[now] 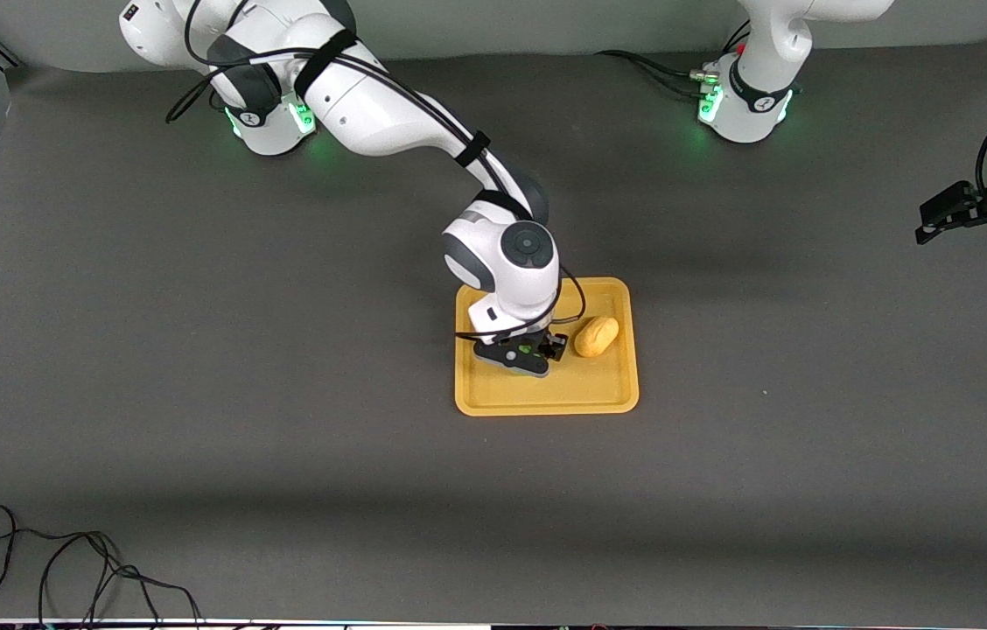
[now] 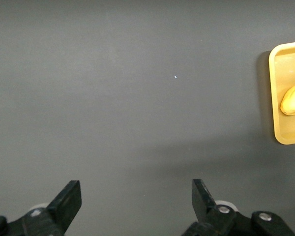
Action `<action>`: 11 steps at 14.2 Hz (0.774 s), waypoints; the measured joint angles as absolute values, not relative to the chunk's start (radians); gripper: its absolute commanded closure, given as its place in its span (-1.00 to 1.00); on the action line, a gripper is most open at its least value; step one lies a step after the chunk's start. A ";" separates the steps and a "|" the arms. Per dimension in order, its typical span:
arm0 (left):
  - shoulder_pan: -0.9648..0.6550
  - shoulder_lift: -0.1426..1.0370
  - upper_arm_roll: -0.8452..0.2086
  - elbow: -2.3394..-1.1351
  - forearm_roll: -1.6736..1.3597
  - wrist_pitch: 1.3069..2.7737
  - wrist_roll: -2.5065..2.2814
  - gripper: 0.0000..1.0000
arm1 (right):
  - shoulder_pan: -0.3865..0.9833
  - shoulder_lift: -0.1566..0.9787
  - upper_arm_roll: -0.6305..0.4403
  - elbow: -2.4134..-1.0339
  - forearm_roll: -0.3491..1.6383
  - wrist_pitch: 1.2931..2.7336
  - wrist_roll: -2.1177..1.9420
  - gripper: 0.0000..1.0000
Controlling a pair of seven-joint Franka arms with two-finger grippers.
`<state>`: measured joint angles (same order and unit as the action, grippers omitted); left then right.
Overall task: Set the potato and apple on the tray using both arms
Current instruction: 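Lower the apple onto the tray and open the right gripper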
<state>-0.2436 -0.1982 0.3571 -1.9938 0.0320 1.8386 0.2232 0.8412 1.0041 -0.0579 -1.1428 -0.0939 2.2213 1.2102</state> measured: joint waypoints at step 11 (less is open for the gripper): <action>-0.046 -0.040 0.128 -1.841 0.005 1.843 0.218 -1.00 | 0.834 0.847 -0.068 -1.123 -0.096 2.054 1.212 -1.00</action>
